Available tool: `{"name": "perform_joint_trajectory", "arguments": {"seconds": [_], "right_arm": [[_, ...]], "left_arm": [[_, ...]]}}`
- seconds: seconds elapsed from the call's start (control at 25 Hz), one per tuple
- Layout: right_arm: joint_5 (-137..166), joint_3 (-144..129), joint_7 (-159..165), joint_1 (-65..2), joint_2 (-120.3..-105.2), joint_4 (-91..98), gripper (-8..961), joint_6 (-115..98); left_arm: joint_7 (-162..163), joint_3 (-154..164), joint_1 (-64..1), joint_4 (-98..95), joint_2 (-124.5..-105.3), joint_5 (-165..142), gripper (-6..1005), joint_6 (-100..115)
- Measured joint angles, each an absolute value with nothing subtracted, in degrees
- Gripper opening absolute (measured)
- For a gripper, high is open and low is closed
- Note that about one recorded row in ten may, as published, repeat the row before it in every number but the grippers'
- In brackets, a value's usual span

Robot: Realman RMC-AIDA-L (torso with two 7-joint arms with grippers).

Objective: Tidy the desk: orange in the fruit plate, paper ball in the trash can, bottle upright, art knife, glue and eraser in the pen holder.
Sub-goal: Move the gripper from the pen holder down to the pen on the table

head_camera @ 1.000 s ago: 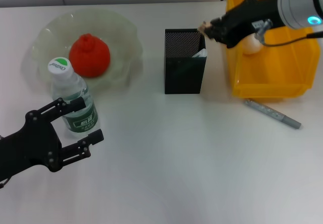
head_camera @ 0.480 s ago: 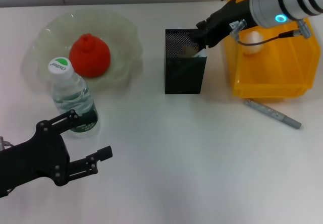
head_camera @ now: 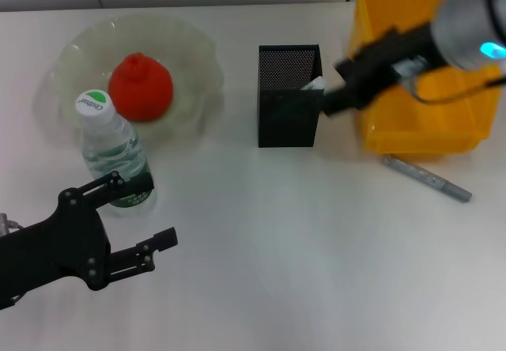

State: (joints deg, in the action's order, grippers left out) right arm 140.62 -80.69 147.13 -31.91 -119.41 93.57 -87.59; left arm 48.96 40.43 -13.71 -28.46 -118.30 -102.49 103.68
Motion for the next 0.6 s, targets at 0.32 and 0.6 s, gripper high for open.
{"name": "perform_joint_trajectory", "arguments": {"seconds": [0.32, 0.6], "right_arm": [[144.62, -76.01, 147.22, -27.58, -119.67, 99.95, 651, -102.58], [154.25, -75.63, 141.84, -26.46, -119.71, 96.61, 649, -102.74]], "left_arm": [[48.96, 40.43, -13.95, -28.32, -118.3, -102.59, 785, 103.55], [48.96, 40.43, -14.12, -28.3, -118.3, -102.63, 785, 103.53]]}}
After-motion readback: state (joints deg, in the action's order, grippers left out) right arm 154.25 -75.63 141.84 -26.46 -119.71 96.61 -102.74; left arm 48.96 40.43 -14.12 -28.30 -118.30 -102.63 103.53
